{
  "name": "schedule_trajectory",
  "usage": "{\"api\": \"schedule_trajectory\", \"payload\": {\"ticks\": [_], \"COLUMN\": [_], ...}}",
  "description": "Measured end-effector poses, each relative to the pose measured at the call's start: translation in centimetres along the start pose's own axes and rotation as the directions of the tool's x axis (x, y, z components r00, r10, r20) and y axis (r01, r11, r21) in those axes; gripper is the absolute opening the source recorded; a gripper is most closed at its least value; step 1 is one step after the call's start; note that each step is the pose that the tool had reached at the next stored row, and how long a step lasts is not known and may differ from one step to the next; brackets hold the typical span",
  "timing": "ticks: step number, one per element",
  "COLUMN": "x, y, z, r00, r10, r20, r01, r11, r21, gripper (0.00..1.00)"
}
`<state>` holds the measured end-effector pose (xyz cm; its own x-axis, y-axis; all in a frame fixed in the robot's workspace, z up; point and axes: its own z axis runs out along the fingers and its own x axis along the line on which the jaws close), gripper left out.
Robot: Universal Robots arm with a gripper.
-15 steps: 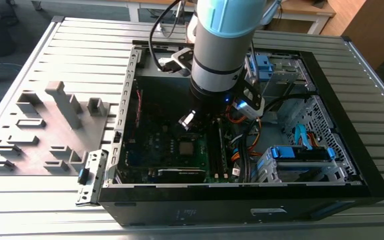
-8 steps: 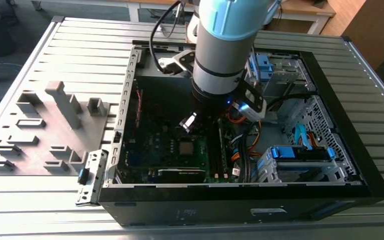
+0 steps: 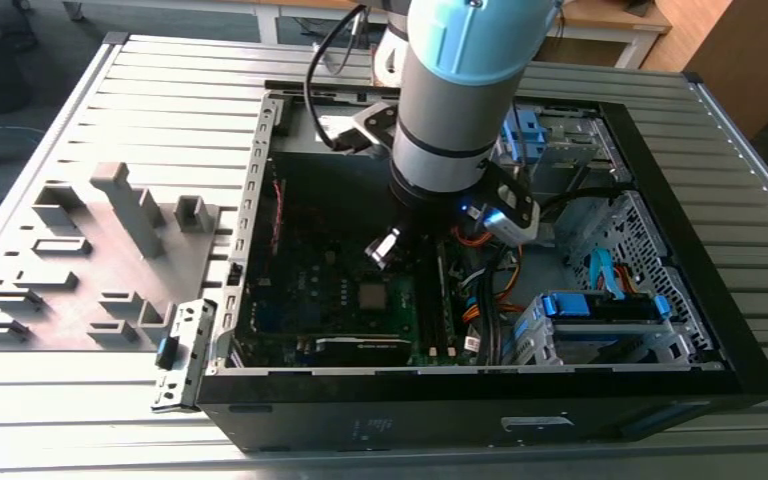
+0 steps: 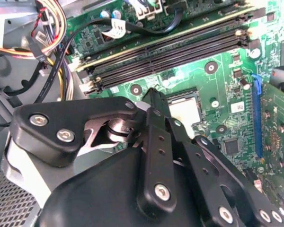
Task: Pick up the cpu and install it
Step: 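Close the cpu cover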
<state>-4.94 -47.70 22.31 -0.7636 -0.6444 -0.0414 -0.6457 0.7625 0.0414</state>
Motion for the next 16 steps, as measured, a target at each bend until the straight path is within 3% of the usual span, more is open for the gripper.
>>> {"api": "schedule_trajectory", "payload": {"ticks": [16], "x": [-0.32], "y": [0.10], "z": [0.02], "r00": [1.0000], "r10": [-0.001], "r20": [-0.0026], "r01": [0.001], "r11": [1.0000], "r21": [0.0030], "gripper": [0.11]}}
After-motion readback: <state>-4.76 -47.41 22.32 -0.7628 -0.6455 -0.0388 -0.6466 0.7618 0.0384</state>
